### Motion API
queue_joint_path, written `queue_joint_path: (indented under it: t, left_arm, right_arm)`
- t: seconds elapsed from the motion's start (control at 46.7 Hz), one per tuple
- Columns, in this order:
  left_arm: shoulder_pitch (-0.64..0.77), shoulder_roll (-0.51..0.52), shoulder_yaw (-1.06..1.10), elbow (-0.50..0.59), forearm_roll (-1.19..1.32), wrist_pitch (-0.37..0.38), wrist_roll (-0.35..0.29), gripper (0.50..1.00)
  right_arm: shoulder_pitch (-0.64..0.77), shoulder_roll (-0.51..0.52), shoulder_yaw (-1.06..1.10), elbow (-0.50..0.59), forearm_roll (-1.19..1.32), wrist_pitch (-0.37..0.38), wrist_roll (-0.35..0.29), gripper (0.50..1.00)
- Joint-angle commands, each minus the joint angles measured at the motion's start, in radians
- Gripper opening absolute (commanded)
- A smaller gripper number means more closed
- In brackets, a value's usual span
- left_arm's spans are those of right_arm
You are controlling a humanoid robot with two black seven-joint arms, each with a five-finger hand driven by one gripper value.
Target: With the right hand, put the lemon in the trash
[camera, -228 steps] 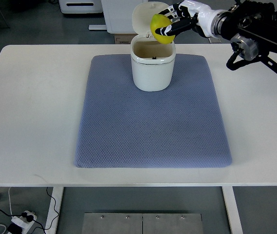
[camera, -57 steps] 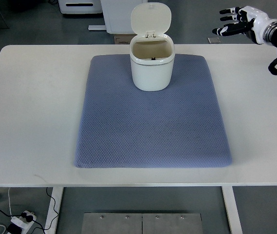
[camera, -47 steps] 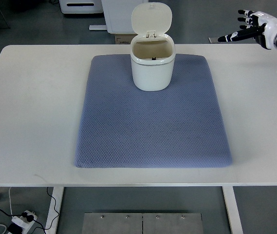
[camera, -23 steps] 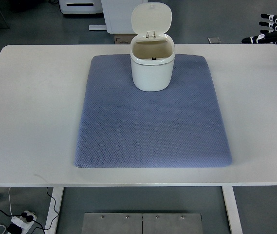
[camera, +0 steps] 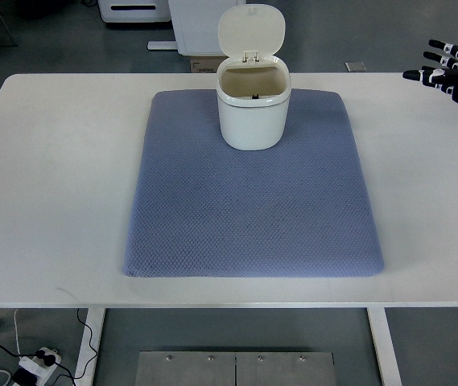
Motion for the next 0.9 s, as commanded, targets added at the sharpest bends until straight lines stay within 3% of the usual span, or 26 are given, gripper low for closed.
queue_joint_path:
  t: [0.0,0.214,0.664,0.878]
  left_arm:
    - [0.000,0.000,0.000,0.000,0.000,0.000,0.000,1.000]
    - [0.000,0.000,0.000,0.000,0.000,0.000,0.000,1.000]
    - [0.000,0.000,0.000,0.000,0.000,0.000,0.000,1.000]
    - [0.000,0.000,0.000,0.000,0.000,0.000,0.000,1.000]
  right_arm:
    - [-0.036,0.020,0.058,0.008,0.000,-0.010,0.008,1.000]
    - [-0.124,0.086,0.216,0.021,0.001,-0.067,0.080,1.000]
    - [-0.196,0.115,0.239,0.040,0.000,-0.064,0.227,1.000]
    - [-0.262,0.175,0.250,0.039,0.000,-0.073,0.384,1.000]
